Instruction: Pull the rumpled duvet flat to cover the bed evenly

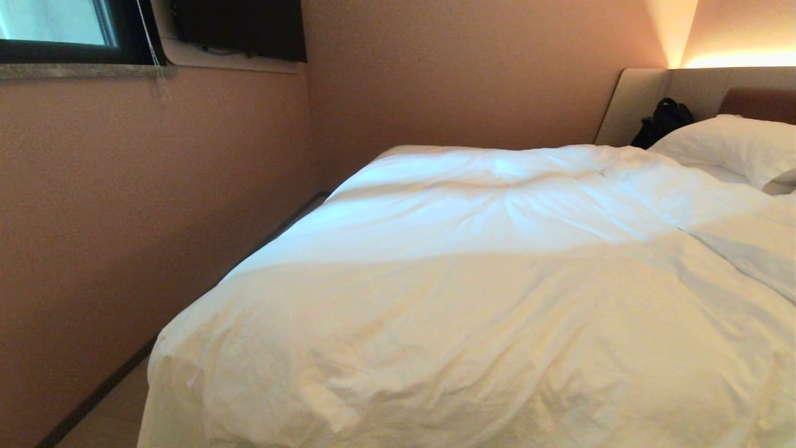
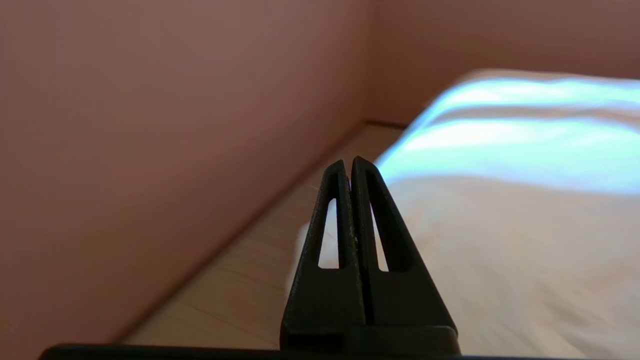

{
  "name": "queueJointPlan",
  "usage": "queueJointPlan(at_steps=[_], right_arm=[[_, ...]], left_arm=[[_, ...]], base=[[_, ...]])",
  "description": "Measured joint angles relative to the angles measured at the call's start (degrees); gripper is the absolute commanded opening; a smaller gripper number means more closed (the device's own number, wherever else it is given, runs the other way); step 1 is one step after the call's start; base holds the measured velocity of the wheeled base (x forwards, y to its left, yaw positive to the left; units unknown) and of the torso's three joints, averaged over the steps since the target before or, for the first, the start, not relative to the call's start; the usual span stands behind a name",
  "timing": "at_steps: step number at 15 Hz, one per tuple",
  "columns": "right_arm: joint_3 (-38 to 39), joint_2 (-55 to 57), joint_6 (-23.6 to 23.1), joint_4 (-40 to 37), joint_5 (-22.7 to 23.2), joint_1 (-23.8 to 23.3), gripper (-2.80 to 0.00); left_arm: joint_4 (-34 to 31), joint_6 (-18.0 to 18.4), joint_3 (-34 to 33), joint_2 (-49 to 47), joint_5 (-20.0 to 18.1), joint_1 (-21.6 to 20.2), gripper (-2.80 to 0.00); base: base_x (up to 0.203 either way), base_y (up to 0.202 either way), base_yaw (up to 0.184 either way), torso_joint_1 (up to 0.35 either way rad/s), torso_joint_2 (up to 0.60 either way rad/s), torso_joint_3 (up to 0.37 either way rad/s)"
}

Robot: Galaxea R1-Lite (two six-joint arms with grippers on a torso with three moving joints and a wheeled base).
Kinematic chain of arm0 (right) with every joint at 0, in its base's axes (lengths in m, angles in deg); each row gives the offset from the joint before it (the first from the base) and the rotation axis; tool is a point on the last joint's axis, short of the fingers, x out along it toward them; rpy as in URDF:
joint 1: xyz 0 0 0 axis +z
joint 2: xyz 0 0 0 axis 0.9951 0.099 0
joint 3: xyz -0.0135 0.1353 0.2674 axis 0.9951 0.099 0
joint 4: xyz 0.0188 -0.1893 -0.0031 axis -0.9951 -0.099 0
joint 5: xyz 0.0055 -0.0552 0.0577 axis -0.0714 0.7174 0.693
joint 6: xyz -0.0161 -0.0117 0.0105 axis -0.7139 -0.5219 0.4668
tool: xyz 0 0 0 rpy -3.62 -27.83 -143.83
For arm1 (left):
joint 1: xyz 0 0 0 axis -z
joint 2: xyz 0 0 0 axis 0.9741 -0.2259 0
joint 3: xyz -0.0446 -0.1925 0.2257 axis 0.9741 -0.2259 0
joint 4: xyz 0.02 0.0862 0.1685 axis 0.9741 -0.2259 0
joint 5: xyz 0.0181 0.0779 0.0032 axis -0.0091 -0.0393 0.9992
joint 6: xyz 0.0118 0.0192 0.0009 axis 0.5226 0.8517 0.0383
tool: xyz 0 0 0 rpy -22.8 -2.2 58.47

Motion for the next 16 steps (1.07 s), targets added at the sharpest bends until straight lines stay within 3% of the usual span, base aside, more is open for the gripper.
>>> queueJointPlan(at_steps=[5,11,14,16], right_arm=[[0.0,0.0,-0.01,0.0,0.01,0.02,-2.8],[0.0,0.0,0.01,0.0,0.01,0.02,-2.8],[0.0,0.0,0.01,0.0,-0.01,0.02,-2.8],[0.0,0.0,-0.01,0.0,0.0,0.02,-2.8]], left_arm=[[-12.89,-8.53,3.21,2.03,-7.17,0.06,-2.8],[-25.79,-10.74,5.38,2.29,-16.77,-0.02,-2.8],[-30.61,-11.66,6.59,1.53,-17.36,-1.5,-2.8],[-31.75,-11.57,7.26,0.81,-17.38,-5.45,-2.8]], base=[[0.0,0.0,0.0,0.0,0.0,0.0],[0.0,0.0,0.0,0.0,0.0,0.0],[0.0,0.0,0.0,0.0,0.0,0.0],[0.0,0.0,0.0,0.0,0.0,0.0]])
